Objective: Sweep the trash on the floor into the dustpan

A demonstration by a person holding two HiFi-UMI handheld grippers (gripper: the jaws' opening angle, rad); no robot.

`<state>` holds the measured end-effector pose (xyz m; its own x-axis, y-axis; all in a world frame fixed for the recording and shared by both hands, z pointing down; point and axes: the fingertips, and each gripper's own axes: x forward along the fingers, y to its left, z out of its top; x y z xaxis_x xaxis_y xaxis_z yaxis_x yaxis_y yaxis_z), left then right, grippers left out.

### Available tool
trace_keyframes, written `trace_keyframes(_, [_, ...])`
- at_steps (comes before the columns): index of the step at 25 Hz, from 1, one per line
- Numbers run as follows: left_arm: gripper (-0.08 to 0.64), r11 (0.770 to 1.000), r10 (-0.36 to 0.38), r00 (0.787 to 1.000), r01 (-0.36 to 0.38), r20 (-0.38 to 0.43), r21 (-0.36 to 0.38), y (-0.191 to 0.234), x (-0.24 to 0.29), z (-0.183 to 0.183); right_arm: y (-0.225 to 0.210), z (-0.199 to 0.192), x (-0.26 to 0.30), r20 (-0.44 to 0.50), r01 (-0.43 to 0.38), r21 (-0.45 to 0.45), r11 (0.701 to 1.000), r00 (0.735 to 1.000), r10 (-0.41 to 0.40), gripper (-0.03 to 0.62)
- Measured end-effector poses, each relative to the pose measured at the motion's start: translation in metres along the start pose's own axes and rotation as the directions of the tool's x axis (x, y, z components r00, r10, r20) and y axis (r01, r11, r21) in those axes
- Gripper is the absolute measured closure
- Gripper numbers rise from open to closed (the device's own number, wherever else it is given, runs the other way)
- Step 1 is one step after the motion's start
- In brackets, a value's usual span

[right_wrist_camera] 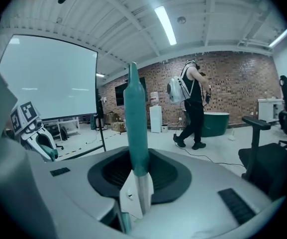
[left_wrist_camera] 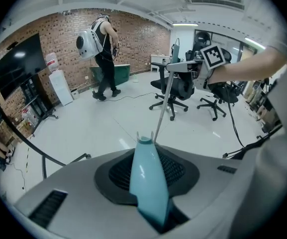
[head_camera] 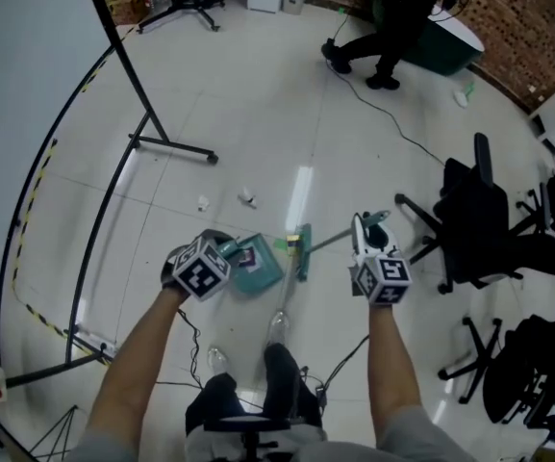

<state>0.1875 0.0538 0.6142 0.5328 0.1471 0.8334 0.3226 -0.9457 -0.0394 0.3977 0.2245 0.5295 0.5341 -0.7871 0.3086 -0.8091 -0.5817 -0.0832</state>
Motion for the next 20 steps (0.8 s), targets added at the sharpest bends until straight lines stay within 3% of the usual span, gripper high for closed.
trace_keyframes(6, [0.449,1.000,-0.023,0.999,0.023,-0.037,0.019,-0.004,0.036,0.029,-0.037,-0.009,0.008,-0.022,0.000,-0.009,1.000,1.000,0.000,0.494])
trace_keyframes(10, [0.449,0.999,-0.031,0.998,0.032,-0.056,0.025,-0.002,0.055,0.039,-0.019,-0.040,0.016,-0.097,-0.091,-0.076,0.993,0.992,0.083,0.494])
trace_keyframes(12, [0.449,0.999,-0.042,0.998,0.043,-0.045,0.026,0.002,0.058,0.048,0.007,-0.059,0.018,-0.141,-0.178,-0.089,0.980,0.976,0.165,0.494])
trace_keyframes(15, [0.449,0.999,-0.044,0.998,0.045,-0.048,0.021,0.010,0.061,0.054,0.038,-0.080,0.017,-0.195,-0.277,-0.011,0.961,0.943,0.270,0.485])
trace_keyframes(20, [0.449,0.999,-0.051,0.998,0.052,-0.042,0.015,0.014,0.062,0.053,0.059,-0.088,0.017,-0.210,-0.379,0.077,0.922,0.898,0.387,0.485])
